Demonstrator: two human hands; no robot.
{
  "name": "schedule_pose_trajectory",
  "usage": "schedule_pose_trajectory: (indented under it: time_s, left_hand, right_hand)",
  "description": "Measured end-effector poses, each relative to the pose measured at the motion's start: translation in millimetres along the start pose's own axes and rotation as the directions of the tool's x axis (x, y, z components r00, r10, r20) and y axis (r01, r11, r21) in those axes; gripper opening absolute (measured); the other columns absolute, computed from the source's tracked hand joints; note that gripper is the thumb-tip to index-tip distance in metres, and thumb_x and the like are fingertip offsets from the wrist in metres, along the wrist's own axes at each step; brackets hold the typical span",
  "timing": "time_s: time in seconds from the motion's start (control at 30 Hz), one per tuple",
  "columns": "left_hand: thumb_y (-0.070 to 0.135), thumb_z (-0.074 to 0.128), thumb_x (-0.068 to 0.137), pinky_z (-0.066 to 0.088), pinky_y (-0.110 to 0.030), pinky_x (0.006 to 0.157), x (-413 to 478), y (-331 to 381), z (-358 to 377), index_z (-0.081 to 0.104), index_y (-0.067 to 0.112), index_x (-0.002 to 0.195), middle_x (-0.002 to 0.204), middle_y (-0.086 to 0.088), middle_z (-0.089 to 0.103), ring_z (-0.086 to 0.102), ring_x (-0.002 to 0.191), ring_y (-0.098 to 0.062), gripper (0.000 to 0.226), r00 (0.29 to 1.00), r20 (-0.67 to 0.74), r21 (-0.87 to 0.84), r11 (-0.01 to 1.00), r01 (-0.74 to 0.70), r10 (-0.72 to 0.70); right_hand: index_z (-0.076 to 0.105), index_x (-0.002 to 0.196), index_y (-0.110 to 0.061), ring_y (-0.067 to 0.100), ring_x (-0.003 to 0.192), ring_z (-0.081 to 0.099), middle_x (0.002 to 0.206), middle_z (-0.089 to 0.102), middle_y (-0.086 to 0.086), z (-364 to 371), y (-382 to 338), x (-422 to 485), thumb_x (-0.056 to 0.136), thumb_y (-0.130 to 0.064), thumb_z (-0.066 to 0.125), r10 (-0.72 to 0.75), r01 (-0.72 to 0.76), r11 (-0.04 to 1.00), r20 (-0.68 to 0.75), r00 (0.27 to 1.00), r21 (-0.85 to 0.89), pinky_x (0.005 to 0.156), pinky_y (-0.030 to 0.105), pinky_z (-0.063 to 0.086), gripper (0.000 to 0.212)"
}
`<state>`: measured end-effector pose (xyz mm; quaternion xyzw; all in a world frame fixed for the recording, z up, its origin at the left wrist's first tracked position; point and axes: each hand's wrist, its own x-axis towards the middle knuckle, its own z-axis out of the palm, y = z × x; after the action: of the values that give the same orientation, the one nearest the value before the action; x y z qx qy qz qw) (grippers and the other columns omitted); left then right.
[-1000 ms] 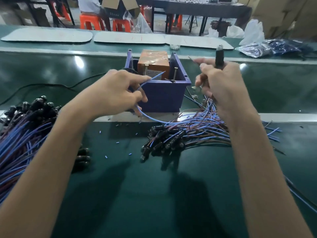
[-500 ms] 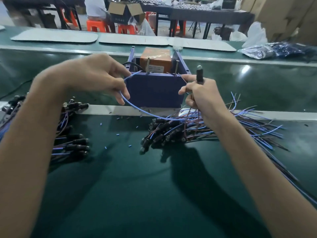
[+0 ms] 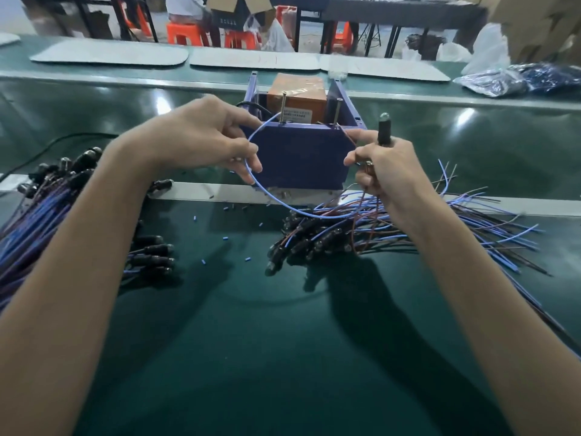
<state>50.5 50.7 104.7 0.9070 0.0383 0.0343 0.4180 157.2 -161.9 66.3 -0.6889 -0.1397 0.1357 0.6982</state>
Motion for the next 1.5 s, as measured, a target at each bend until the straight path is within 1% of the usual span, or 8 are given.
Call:
schedule_pose_trajectory:
  time_s: [0.1,0.2,0.37,0.53,0.6,0.97,1.3,1.5]
  left_hand:
    - [0.004,0.056,0.095,0.054,-0.013,0.065,1.5,-1.8,0.2,0.06,0.019,0.119,0.08,0.001,0.076,0.073,0.073,-0.013,0.029,1.0,0.014,-0.001,1.0,-0.006,0.006]
    - [0.005,0.056,0.095,0.053,-0.012,0.066,2.5,-1.7,0.7,0.058,0.015,0.125,0.08,0.001,0.076,0.073,0.074,-0.013,0.032,1.0,0.024,-0.009,1.0,-0.015,0.015]
    - [0.005,0.056,0.095,0.053,-0.011,0.065,1.1,1.7,1.6,0.06,0.028,0.111,0.081,0.002,0.076,0.073,0.075,-0.014,0.029,0.999,0.035,-0.015,0.999,-0.034,0.034]
    - [0.001,0.053,0.095,0.055,-0.013,0.067,3.1,2.7,2.1,0.05,0.012,0.135,0.081,0.004,0.076,0.074,0.075,-0.015,0.041,0.999,0.034,0.016,1.0,-0.016,0.016]
    - [0.001,0.054,0.095,0.054,-0.012,0.065,3.9,3.7,2.7,0.047,0.009,0.138,0.08,0.004,0.076,0.073,0.074,-0.015,0.045,0.999,0.033,-0.006,1.0,-0.004,0.004]
    - [0.004,0.057,0.093,0.055,-0.014,0.066,1.4,5.2,3.8,0.046,0.009,0.139,0.082,0.003,0.076,0.074,0.076,-0.017,0.047,1.0,0.028,-0.025,1.0,0.004,-0.003]
    - [0.008,0.059,0.093,0.056,-0.015,0.07,1.7,5.6,6.1,0.045,0.008,0.14,0.083,0.005,0.076,0.074,0.076,-0.016,0.049,0.999,0.031,0.005,1.0,0.009,-0.009]
    - [0.005,0.056,0.094,0.056,-0.016,0.069,1.0,7.1,7.6,0.044,0.008,0.14,0.083,0.005,0.076,0.074,0.076,-0.017,0.048,0.999,0.037,0.01,1.0,0.012,-0.012]
  right_hand:
    - [0.065,0.094,-0.018,0.004,0.037,0.032,0.059,0.057,-0.002,-0.7,-0.5,-0.1,0.092,0.005,0.039,-0.006,0.006,1.0,-0.003,1.0,0.009,0.035,0.013,0.024,0.034]
    - [0.064,0.099,-0.016,0.004,0.037,0.032,0.06,0.057,-0.001,-1.6,-1.8,-0.2,0.092,0.004,0.04,-0.019,0.019,1.0,-0.002,1.0,0.009,0.035,0.013,0.024,0.032]
    - [0.064,0.109,-0.012,0.005,0.038,0.032,0.059,0.057,-0.005,-5.3,-3.8,-0.6,0.095,0.0,0.041,-0.034,0.035,0.999,0.005,0.999,-0.041,0.038,0.014,0.024,0.029]
    - [0.064,0.093,-0.018,0.006,0.049,0.038,0.053,0.058,-0.01,-5.1,-6.4,-1.5,0.094,-0.001,0.045,-0.053,0.053,0.997,0.006,0.999,-0.053,0.04,0.013,0.027,0.026]
    - [0.063,0.091,-0.02,0.004,0.047,0.038,0.053,0.058,-0.011,-5.3,-6.2,-1.1,0.094,-0.001,0.045,-0.063,0.064,0.996,0.012,0.998,-0.056,0.04,0.012,0.027,0.026]
    - [0.064,0.087,-0.022,0.009,0.057,0.043,0.053,0.06,-0.011,-6.8,-3.3,1.2,0.092,-0.001,0.047,-0.066,0.067,0.996,0.018,0.998,-0.061,0.04,0.012,0.03,0.027]
    - [0.063,0.088,-0.022,0.006,0.05,0.04,0.053,0.06,-0.011,-7.5,-0.8,0.4,0.093,-0.002,0.047,-0.064,0.066,0.995,0.029,0.998,-0.078,0.039,0.012,0.029,0.026]
    - [0.063,0.091,-0.02,0.004,0.047,0.04,0.053,0.06,-0.011,-7.6,-0.6,0.1,0.094,-0.002,0.047,-0.059,0.061,0.994,0.029,0.998,-0.09,0.038,0.012,0.03,0.025]
